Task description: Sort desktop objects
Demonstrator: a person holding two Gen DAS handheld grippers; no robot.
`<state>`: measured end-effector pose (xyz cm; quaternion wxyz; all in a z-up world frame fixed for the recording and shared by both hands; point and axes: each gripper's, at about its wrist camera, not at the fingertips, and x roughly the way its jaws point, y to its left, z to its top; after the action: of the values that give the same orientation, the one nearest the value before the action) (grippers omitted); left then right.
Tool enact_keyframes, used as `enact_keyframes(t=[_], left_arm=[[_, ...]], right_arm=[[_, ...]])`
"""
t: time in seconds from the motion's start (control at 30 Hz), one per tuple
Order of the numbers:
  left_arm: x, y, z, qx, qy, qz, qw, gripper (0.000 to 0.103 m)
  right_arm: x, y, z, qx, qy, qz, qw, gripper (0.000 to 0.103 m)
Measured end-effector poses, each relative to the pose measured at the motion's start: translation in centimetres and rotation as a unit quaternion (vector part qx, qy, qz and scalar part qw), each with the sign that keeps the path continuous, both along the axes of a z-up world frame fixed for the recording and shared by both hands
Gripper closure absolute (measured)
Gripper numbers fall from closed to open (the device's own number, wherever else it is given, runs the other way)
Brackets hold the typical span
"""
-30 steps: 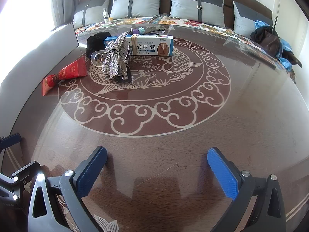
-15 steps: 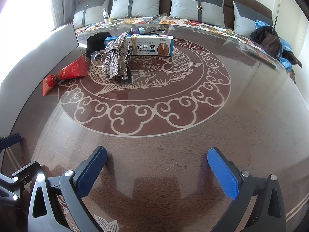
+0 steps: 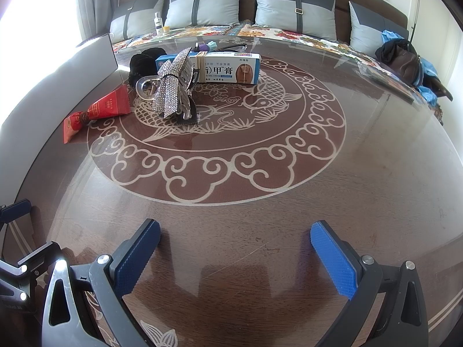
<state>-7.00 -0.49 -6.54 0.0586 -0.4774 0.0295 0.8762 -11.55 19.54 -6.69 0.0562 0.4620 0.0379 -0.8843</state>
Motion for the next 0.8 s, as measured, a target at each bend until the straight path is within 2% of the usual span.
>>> enact_keyframes(t=[0.23, 0.8], left_arm=[[-0.3, 0.1, 0.0, 0.000, -0.001, 0.000, 1.0000, 0.000], [-0.6, 0.1, -0.1, -0.001, -0.006, -0.002, 1.0000, 0.000]], right_arm=[[-2.0, -0.4, 0.0, 0.002, 0.001, -0.007, 1.000, 0.000], [-2.2, -0.2, 0.1, -0.001, 0.005, -0.007, 1.000, 0.000]])
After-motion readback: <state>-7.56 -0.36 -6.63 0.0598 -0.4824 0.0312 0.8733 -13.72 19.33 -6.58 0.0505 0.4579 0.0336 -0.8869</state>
